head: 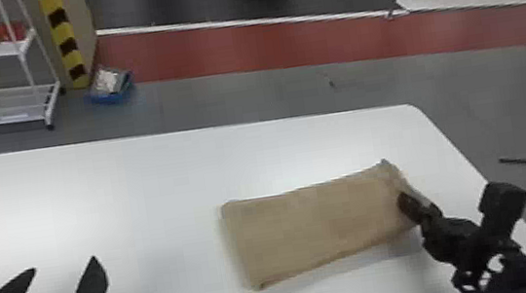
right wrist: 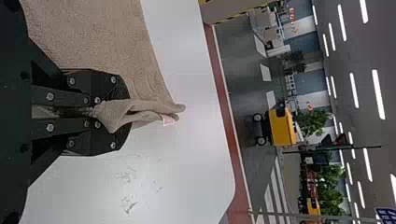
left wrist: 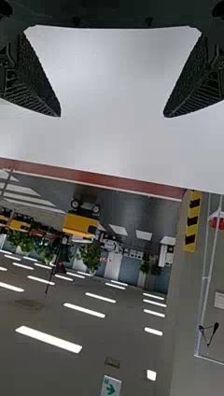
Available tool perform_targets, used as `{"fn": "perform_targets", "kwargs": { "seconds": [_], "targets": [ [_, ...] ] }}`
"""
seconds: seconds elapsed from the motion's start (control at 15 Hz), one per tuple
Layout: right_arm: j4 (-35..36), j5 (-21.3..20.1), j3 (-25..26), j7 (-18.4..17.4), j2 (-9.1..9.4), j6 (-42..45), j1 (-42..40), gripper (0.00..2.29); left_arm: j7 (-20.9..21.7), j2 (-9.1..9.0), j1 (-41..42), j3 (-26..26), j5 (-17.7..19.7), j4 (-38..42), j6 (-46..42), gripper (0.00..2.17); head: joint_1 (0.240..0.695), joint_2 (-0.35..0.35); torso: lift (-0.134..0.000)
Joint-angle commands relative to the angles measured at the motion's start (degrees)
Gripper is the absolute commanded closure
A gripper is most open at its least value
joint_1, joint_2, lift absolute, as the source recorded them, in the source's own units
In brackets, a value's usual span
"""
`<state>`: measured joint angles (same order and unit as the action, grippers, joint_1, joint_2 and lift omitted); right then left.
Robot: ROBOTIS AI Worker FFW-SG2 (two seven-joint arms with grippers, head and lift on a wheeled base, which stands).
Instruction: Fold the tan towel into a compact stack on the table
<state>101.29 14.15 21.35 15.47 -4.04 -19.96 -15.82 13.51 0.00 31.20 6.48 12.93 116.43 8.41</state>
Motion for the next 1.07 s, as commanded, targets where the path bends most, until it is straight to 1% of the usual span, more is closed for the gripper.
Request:
{"fn": "perform_targets", "kwargs": {
  "seconds": [0.0, 0.13, 0.27, 0.4, 0.53, 0.73, 0.93, 1.0],
  "targets": [
    [5.8, 2.0, 0.4, 0.0, 0.52, 0.1, -2.4, 1.64, 0.0, -0.15, 0.0, -0.1, 0.0, 0.2, 0.3, 0.06, 0.695, -0.193, -0.114],
    [11.8, 3.3, -0.7, -0.1, 0.96, -0.2, -4.3, 1.64, 0.0, -0.15, 0.0, -0.1, 0.0, 0.5, 0.5, 0.06, 0.695, -0.19, -0.114],
    [17.3, 3.4, -2.5, -0.1, 1.58, -1.4, -5.4, 1.64, 0.0, -0.15, 0.1, -0.1, 0.0, 0.6, 0.7, 0.06, 0.695, -0.175, -0.114],
    [20.6, 2.9, -4.5, -0.1, 1.58, -3.4, -5.8, 1.64, 0.0, -0.15, 0.4, 0.0, 0.0, 0.9, 0.7, 0.06, 0.695, -0.139, -0.114],
    [20.1, 2.1, -5.2, -0.1, 1.84, -2.5, -6.8, 1.64, 0.1, -0.15, 0.6, 0.2, 0.0, 1.3, 0.7, 0.06, 0.695, -0.112, -0.114],
    [15.0, 2.0, -2.7, -0.1, 2.1, 0.0, -7.1, 1.64, 0.1, -0.15, 0.4, 0.1, -0.1, 1.1, 0.7, 0.06, 0.695, -0.095, -0.114],
    [11.3, 2.0, 1.2, 0.0, 2.01, 1.4, -6.9, 1.63, 0.5, -0.15, 0.2, -0.3, -0.3, 0.9, 1.0, 0.06, 0.695, -0.138, -0.114],
    [10.3, 1.8, 2.5, 0.5, 2.01, 1.2, -6.9, 1.59, 0.5, -0.15, 0.1, -0.4, -0.3, 0.8, 1.0, 0.06, 0.695, -0.153, -0.114]
  ]
}}
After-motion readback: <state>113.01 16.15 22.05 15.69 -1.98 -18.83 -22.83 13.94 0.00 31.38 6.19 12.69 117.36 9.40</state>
